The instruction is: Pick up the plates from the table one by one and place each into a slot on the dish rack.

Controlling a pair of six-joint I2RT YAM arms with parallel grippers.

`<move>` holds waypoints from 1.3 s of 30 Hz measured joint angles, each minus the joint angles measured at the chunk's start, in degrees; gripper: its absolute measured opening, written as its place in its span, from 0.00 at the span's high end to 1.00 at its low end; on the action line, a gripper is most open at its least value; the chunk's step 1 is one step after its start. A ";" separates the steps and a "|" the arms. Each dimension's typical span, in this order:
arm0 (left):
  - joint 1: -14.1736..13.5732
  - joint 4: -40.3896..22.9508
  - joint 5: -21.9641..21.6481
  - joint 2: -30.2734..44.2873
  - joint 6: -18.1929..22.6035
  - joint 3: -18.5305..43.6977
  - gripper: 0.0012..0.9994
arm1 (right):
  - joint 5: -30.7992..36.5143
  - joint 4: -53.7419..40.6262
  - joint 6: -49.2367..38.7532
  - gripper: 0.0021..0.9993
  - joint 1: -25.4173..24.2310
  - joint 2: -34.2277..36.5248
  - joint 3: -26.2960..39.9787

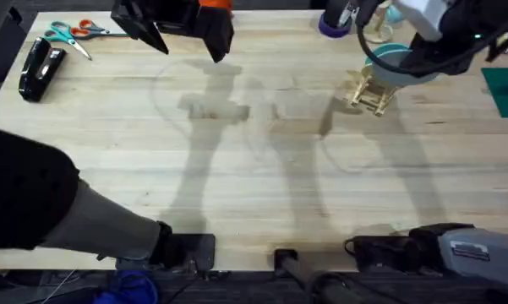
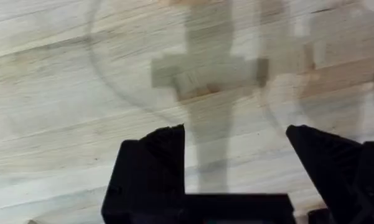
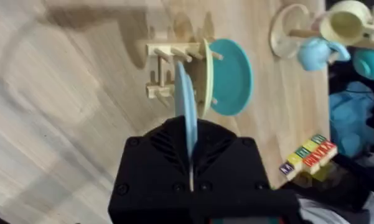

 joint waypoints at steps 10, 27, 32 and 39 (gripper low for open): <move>-0.02 0.00 0.00 0.00 0.00 0.00 0.01 | -0.12 0.44 0.00 0.97 0.00 5.00 0.00; 0.00 0.00 0.00 0.00 0.00 0.00 0.01 | -1.17 2.32 0.46 0.97 -2.70 8.03 0.00; 0.00 0.00 0.00 -0.02 0.00 0.00 0.01 | -1.34 2.51 0.48 0.97 -3.13 8.43 0.00; 0.00 0.00 0.00 0.00 0.00 0.00 0.00 | -1.38 2.97 0.50 0.97 -3.17 9.66 0.00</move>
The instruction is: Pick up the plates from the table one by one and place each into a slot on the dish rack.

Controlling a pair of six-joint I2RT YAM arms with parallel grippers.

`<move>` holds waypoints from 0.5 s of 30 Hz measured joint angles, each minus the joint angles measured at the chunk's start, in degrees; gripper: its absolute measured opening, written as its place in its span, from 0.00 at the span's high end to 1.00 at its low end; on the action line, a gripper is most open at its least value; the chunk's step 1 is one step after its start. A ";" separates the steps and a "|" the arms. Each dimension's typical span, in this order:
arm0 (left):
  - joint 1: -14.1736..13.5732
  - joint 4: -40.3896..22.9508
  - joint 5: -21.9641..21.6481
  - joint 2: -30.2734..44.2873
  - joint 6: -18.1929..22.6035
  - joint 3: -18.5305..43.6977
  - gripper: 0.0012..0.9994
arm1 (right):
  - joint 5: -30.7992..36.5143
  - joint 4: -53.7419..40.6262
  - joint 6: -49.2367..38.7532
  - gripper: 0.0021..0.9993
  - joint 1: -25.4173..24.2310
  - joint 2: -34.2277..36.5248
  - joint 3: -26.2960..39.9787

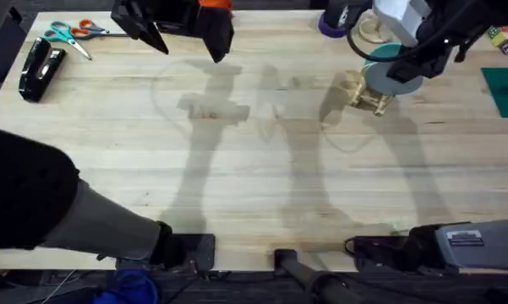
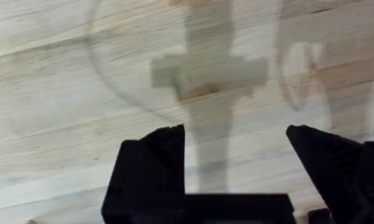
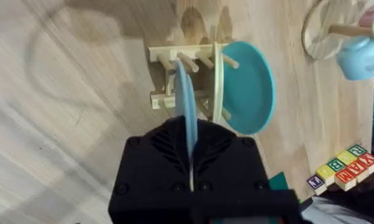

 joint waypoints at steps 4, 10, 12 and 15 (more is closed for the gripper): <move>0.00 0.00 0.00 0.00 0.00 0.00 0.01 | -0.67 0.09 0.14 0.97 -0.03 1.27 0.00; -0.02 0.00 0.00 0.00 0.00 0.00 0.01 | -1.10 0.15 0.15 0.97 -0.04 3.88 0.00; 0.00 0.01 0.00 0.00 0.00 0.00 0.01 | -1.22 0.21 0.18 0.97 -0.04 4.75 0.00; 0.00 0.00 0.00 0.00 0.00 0.00 0.01 | -1.25 0.25 0.20 0.97 -0.04 5.92 0.00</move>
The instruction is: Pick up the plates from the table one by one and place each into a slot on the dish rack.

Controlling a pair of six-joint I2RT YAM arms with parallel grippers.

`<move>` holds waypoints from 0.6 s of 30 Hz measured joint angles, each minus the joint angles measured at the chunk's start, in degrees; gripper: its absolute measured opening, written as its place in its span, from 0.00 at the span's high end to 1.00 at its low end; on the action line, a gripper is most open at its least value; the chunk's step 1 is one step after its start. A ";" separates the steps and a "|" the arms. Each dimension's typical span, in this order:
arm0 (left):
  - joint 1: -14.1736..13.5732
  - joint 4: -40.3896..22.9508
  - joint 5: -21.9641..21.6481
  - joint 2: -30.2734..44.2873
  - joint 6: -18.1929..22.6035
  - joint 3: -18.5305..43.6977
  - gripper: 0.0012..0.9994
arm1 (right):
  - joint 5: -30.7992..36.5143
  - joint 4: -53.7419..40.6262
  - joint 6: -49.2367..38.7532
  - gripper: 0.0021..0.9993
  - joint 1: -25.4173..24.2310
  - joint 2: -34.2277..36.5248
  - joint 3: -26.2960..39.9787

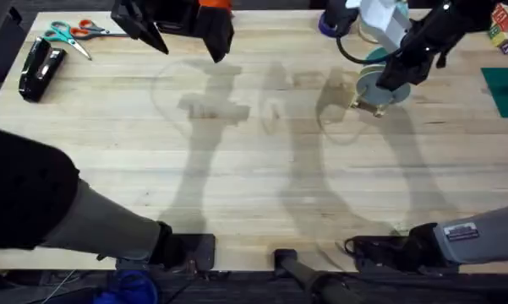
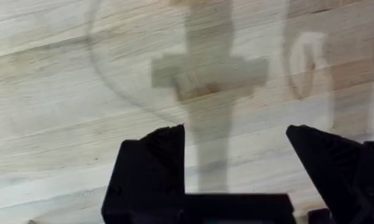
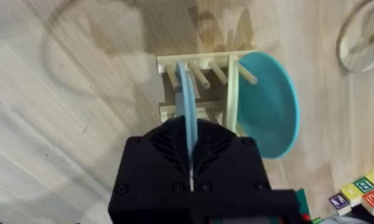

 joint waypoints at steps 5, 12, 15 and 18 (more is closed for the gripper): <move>0.00 0.00 0.00 0.00 0.00 0.00 0.01 | 0.00 0.14 0.40 0.97 0.00 1.12 0.00; 0.00 0.00 0.00 0.00 0.00 0.00 0.01 | 0.00 0.14 0.83 0.95 0.00 1.10 0.00; 0.00 0.00 0.00 -0.02 0.00 0.00 0.01 | -0.03 -0.03 1.03 0.84 -0.02 1.12 0.00; 0.00 0.00 0.00 0.00 0.00 0.00 0.01 | -0.04 -0.03 1.07 0.73 -0.02 1.12 0.00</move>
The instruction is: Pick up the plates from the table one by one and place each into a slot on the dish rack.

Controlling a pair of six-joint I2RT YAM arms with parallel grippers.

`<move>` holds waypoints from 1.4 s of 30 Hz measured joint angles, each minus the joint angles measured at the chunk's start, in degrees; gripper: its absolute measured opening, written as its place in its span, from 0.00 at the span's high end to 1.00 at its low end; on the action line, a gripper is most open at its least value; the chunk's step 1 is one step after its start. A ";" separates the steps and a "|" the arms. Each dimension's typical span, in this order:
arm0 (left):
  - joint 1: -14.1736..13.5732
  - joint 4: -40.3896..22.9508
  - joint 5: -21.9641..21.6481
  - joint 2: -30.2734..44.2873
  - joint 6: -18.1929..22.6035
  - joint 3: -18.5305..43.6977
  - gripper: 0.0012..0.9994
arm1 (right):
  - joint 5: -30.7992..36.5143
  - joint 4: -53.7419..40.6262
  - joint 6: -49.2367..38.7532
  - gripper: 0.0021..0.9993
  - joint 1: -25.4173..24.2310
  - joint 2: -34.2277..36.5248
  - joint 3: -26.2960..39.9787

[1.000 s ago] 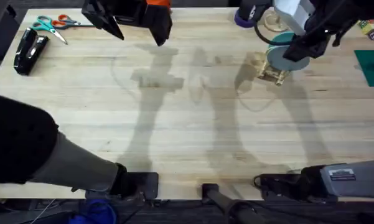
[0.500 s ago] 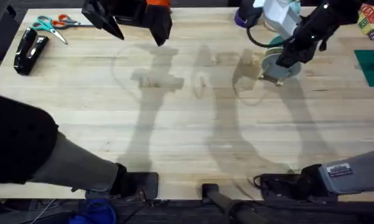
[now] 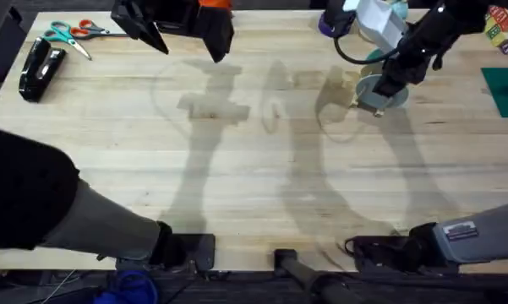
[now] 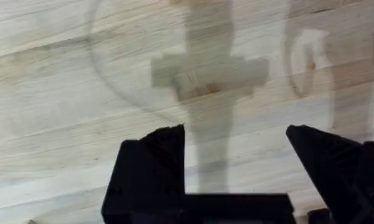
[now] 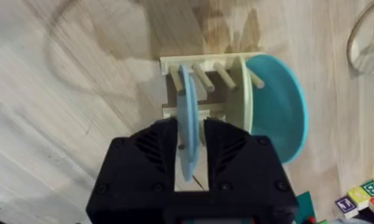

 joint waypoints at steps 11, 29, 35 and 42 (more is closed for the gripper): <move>-0.01 0.00 0.00 0.00 -0.02 0.00 0.01 | -0.02 0.01 0.17 0.71 -0.02 0.00 0.00; 0.00 0.00 0.00 0.00 -0.02 0.00 0.01 | -0.02 0.44 0.22 0.71 -0.02 -7.29 0.00; 0.00 0.00 0.00 0.00 0.00 0.00 0.01 | -0.02 0.42 0.22 0.71 -0.02 -12.68 0.00; 0.00 0.00 0.00 -0.02 0.00 0.00 0.01 | -0.07 0.24 0.22 0.70 -0.02 -16.05 0.00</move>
